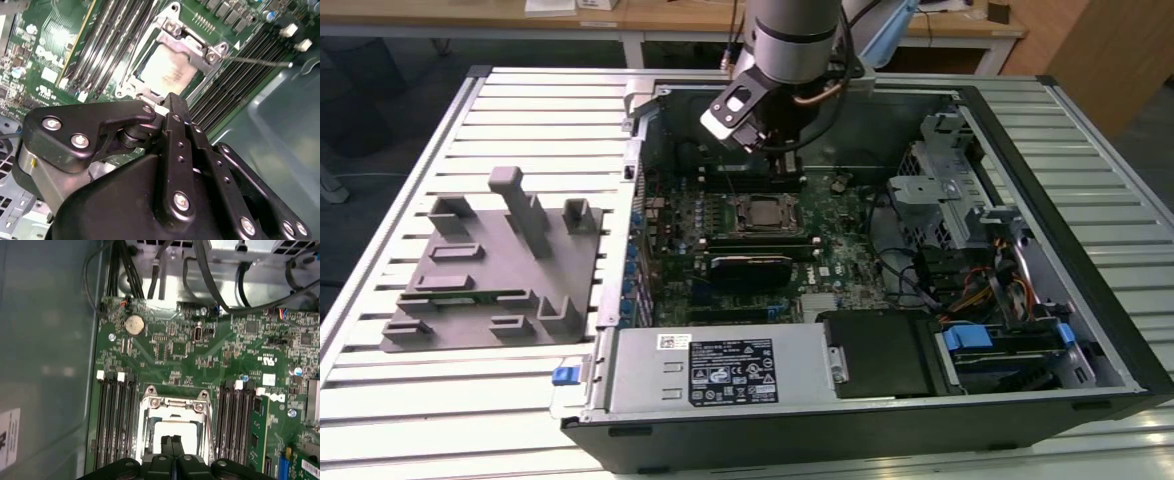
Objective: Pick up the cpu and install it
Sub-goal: 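Close the cpu cover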
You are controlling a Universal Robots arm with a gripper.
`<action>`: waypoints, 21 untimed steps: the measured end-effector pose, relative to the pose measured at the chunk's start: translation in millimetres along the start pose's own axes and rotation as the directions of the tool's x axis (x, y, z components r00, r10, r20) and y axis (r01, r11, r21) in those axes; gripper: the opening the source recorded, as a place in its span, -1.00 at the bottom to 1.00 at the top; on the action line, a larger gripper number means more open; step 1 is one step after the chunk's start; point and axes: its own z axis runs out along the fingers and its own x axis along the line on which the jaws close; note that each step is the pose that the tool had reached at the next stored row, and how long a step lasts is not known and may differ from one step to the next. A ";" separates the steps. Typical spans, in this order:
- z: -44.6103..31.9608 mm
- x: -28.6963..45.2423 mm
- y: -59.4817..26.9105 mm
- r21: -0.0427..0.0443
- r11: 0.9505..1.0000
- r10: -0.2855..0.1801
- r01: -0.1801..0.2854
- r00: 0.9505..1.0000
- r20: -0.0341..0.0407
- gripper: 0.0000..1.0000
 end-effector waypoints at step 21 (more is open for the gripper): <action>10.8 0.1 -8.6 0.000 1.000 0.000 0.000 1.000 0.000 -0.79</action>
